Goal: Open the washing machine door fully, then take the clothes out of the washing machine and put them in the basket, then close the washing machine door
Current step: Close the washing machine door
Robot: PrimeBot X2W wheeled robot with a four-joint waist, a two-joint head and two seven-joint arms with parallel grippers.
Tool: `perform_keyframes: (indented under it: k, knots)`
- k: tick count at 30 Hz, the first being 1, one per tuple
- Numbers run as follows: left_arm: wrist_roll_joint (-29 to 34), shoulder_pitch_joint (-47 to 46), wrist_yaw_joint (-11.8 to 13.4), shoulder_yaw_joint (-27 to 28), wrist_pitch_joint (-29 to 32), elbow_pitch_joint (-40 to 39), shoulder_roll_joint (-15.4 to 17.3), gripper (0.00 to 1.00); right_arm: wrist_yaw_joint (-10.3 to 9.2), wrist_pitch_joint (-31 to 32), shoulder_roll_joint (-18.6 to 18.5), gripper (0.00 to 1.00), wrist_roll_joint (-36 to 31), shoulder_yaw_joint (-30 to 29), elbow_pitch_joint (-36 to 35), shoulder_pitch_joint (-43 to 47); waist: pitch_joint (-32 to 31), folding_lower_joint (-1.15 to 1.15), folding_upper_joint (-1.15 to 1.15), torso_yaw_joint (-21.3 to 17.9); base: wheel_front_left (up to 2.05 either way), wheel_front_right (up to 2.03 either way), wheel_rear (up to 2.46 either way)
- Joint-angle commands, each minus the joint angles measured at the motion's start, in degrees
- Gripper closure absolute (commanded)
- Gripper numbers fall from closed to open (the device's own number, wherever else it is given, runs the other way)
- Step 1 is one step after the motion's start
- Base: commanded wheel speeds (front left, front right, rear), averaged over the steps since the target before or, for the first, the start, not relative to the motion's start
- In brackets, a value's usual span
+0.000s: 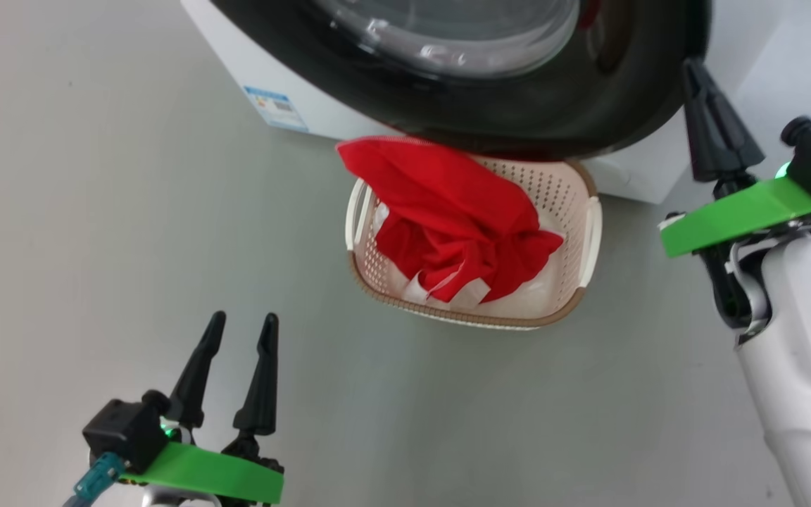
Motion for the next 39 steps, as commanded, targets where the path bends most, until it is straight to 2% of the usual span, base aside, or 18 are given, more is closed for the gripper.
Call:
perform_keyframes:
  k: [1,11,24,39]
  knots:
    - [-0.45,-1.47,-0.32,1.31,-0.29,-1.41,0.65,0.00,0.29,-0.35,0.24,1.00,-0.59,0.82,-0.91,-1.91,2.24,0.00,0.00,1.54,0.00,0.00,0.00]
    - [-1.84,-3.88,-0.32,-0.42,-0.29,-1.99,0.64,0.00,0.29,-0.35,-1.36,1.00,-0.22,-1.01,0.57,-7.22,6.00,0.00,0.00,3.37,0.00,0.00,0.00]
    - [-2.84,-5.96,-0.32,-1.74,-0.29,-2.29,0.64,0.00,0.29,-0.35,-1.68,1.00,-0.26,-4.04,2.07,-13.57,8.88,0.00,0.00,4.48,0.00,0.00,0.00]
    - [-2.90,-7.27,-0.32,-1.82,-0.29,-1.67,0.64,0.00,0.29,-0.35,-0.97,1.00,-0.68,-3.78,2.31,-15.25,9.91,0.00,0.00,4.09,0.00,0.00,0.00]
